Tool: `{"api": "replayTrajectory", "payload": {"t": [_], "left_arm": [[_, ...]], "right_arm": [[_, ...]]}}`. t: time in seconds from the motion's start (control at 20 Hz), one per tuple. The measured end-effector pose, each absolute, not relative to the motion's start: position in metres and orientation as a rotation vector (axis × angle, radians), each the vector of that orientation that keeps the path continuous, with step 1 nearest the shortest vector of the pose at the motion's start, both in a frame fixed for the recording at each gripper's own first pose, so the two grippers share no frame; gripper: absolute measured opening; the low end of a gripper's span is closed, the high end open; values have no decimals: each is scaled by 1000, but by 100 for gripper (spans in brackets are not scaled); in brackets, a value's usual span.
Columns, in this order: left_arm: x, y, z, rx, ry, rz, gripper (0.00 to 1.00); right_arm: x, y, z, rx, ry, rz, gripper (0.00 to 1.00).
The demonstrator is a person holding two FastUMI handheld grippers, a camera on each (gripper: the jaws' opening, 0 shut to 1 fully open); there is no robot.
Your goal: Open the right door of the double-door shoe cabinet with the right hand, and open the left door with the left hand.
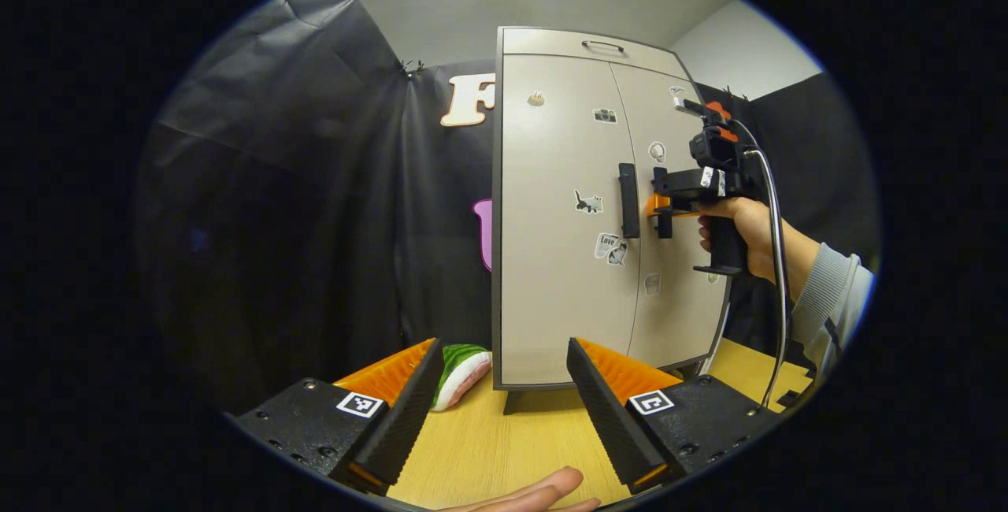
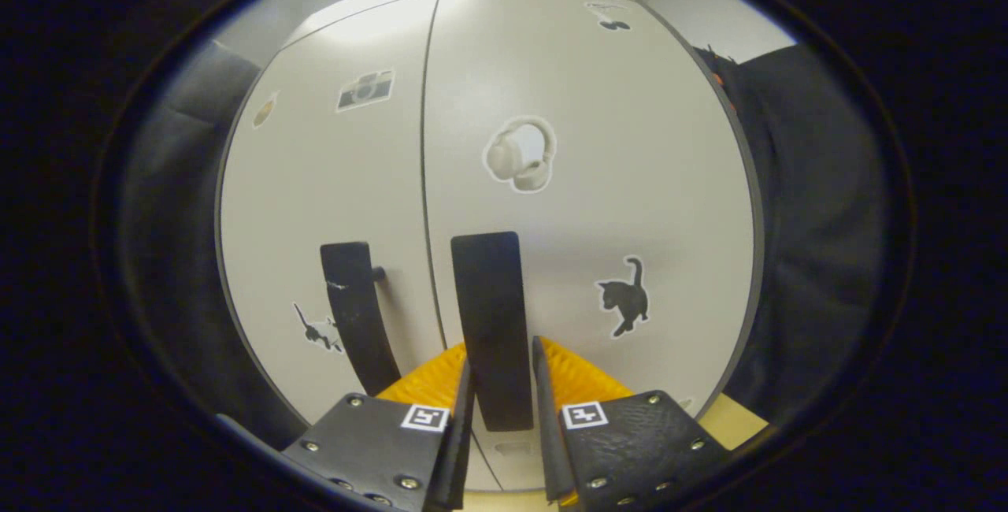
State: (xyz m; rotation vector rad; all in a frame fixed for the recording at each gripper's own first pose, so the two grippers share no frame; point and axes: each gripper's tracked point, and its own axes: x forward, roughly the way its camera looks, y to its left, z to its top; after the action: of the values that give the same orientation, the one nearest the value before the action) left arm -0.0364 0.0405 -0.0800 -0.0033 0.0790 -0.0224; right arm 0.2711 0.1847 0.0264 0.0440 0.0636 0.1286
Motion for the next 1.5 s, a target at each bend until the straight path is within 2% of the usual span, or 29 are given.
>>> {"api": "replayTrajectory", "payload": {"t": [0.05, 0.15, 0.75, 1.1, 1.25, 1.5], "left_arm": [[-37, 40, -81, -3, 81, -25, 98], [-38, 40, -80, -1, 82, -23, 98], [-46, 1, -77, -36, 120, -70, 98], [-57, -5, -62, -20, 80, -71, 99], [-59, -7, -58, -17, 72, -73, 97], [-61, -7, -60, -14, 81, -81, 97]], "right_arm": [[258, 184, 32, 9, 58, 123, 36], [259, 185, 29, 1, 79, 157, 23], [213, 170, 37, 59, 108, 428, 23], [195, 151, 38, 49, 93, 438, 23], [190, 146, 40, 52, 96, 458, 23], [184, 133, 41, 42, 116, 434, 23]]}}
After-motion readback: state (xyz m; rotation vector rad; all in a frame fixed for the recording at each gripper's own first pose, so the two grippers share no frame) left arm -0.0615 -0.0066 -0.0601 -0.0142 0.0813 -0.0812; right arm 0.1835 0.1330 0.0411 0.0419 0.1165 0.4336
